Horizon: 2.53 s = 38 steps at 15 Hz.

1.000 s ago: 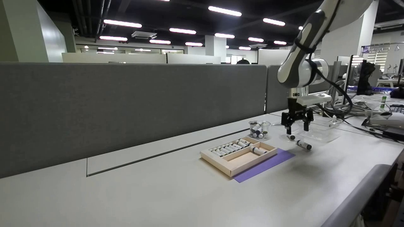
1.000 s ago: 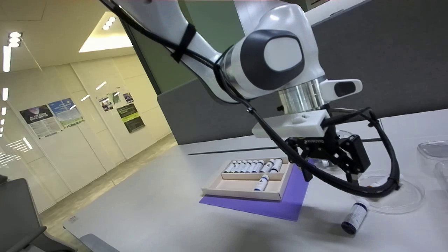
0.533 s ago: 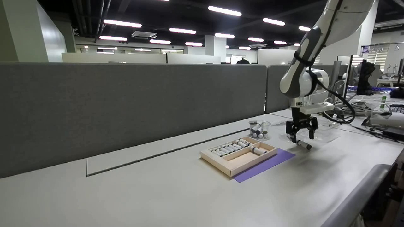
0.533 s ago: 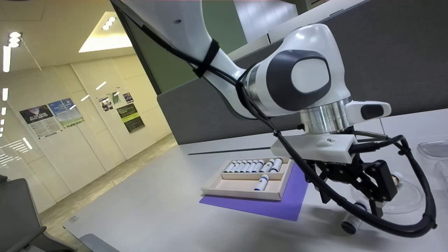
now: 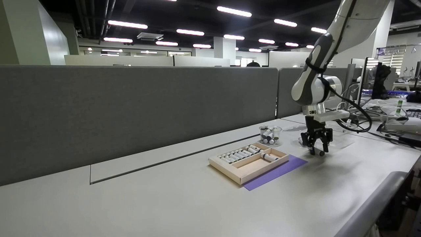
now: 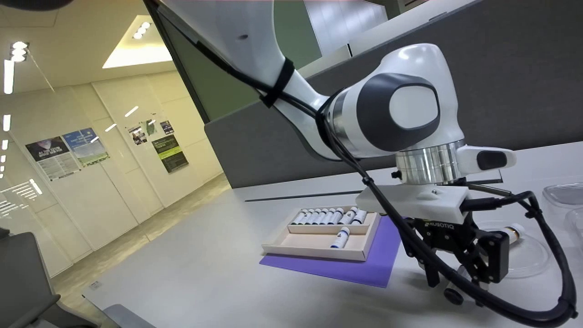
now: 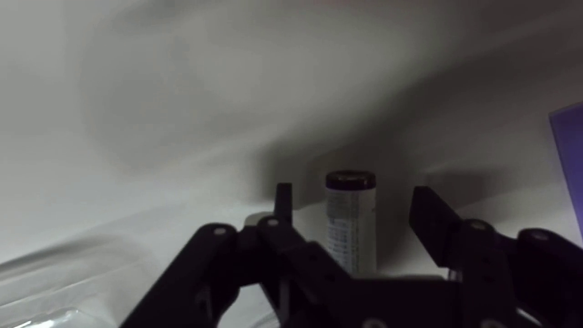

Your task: Get the leftmost bottle from the table and put it on the lower half of the cardboard box

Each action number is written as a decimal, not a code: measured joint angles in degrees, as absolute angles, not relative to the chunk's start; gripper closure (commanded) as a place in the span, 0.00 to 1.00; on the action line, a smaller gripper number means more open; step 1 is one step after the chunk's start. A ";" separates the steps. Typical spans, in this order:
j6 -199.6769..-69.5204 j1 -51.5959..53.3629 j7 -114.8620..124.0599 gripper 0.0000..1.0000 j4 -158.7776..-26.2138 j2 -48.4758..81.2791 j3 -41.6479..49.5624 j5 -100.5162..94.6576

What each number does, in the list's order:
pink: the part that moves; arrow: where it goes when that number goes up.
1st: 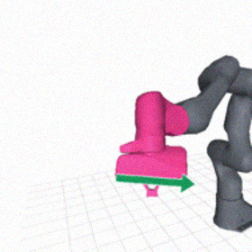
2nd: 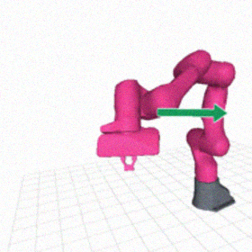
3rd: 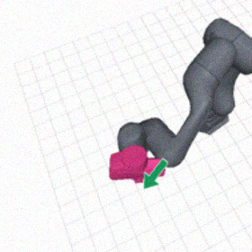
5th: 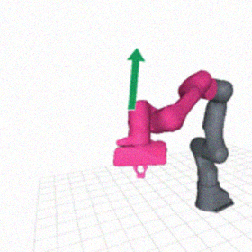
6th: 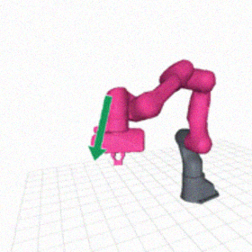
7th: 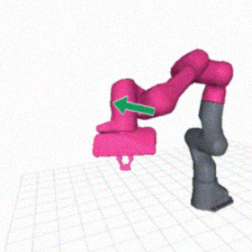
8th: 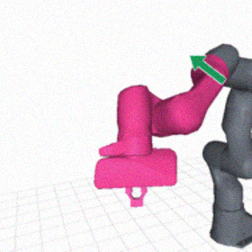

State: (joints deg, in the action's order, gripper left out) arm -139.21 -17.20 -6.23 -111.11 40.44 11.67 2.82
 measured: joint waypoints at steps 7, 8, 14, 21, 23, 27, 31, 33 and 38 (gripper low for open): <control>-135.38 -17.18 -6.24 0.95 -109.38 40.33 11.35 2.89; -134.38 -17.17 -6.35 0.95 -108.92 40.01 10.96 3.03; -131.22 -15.31 -8.15 0.95 -108.01 34.32 6.00 3.43; -128.13 -9.10 -7.85 0.95 -109.52 32.39 0.82 6.91; -128.13 -7.48 -7.82 0.95 -110.63 32.44 -0.11 7.58; -128.31 -5.94 -7.98 0.95 -112.46 32.51 -1.28 8.55; -128.45 -5.92 -8.17 0.95 -113.30 32.59 -1.68 9.25; -128.46 -6.05 -8.17 0.95 -113.35 32.81 -1.68 9.36; -128.74 -6.68 -8.17 0.95 -112.53 33.86 -1.64 9.67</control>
State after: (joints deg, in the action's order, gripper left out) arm -128.74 -6.68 -8.17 -112.53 33.86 -1.64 9.67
